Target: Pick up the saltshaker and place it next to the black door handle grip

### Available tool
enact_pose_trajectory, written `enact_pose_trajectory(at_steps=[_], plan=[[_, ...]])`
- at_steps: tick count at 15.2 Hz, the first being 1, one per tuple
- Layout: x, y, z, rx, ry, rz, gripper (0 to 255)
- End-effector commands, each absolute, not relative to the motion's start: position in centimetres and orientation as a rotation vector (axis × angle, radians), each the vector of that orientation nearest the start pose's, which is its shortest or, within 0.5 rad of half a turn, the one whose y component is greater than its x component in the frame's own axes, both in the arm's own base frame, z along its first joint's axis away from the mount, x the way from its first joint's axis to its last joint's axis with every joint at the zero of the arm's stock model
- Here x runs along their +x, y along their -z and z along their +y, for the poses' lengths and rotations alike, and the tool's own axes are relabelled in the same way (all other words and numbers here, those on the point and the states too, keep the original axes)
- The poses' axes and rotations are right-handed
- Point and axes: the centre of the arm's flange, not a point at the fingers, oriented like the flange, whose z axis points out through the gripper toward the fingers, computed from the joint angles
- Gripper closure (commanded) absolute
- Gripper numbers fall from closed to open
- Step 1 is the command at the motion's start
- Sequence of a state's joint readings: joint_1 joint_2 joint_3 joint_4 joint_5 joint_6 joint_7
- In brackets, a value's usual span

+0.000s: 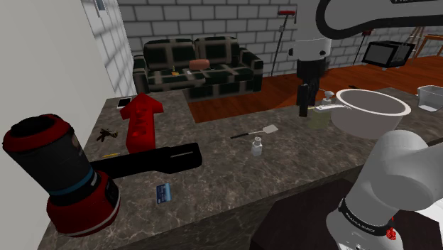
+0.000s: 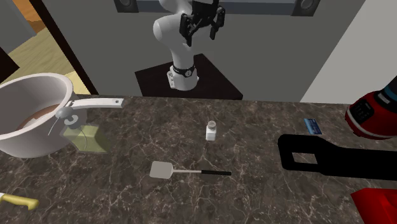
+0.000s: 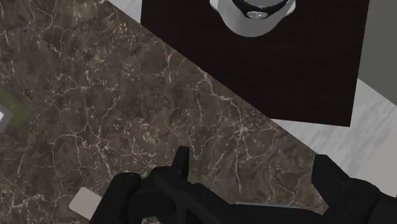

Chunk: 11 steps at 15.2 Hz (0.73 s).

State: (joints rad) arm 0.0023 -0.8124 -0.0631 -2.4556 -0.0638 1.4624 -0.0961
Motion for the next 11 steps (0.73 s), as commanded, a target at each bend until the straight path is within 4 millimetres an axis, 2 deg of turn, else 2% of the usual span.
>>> enact_pose_trajectory(at_steps=[1, 11], plan=[[28.3, -54.3, -2.9, -3.133, -0.287, -0.091, 0], [35.5, -44.5, -5.0, -3.136, -0.164, -0.050, 0]])
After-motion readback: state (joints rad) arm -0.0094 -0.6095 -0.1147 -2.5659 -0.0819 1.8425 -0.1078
